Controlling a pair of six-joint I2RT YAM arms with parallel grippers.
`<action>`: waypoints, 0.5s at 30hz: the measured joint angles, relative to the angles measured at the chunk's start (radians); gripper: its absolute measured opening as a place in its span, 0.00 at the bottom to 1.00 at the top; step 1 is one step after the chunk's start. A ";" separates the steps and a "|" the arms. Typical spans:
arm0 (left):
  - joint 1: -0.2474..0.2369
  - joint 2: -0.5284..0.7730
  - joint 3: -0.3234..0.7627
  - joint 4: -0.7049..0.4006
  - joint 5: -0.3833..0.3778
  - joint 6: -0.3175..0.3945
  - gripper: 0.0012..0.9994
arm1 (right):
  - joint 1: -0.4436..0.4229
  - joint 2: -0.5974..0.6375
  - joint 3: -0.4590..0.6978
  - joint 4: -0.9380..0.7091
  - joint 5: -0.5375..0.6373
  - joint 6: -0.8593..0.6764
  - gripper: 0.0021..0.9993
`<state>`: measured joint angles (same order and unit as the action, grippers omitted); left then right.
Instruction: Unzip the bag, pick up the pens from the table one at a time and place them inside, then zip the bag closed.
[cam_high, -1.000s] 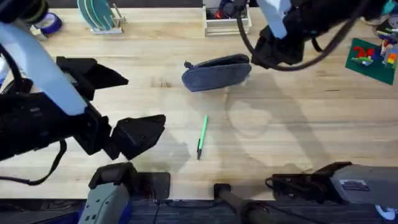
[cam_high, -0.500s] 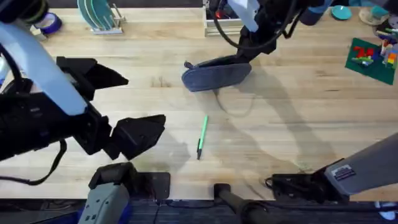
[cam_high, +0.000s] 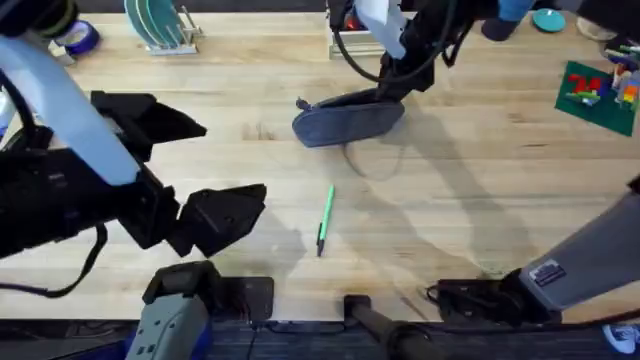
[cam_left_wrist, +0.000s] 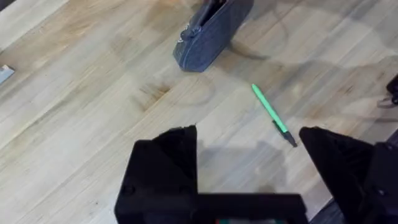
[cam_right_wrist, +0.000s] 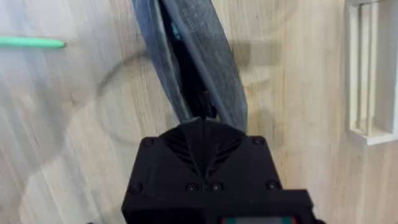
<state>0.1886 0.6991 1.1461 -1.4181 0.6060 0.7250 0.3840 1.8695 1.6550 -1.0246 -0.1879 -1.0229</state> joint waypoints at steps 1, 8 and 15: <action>0.000 0.000 0.000 0.000 0.000 0.000 1.00 | 0.000 0.009 0.000 0.004 0.000 0.000 0.03; 0.000 0.000 0.000 0.000 0.000 0.000 1.00 | 0.000 0.033 0.000 0.031 0.000 0.000 0.03; 0.000 0.000 0.000 0.000 0.000 0.000 1.00 | 0.000 0.075 0.001 0.034 0.000 -0.003 0.03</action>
<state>0.1886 0.6991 1.1461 -1.4181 0.6056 0.7250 0.3840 1.9448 1.6558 -0.9909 -0.1881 -1.0260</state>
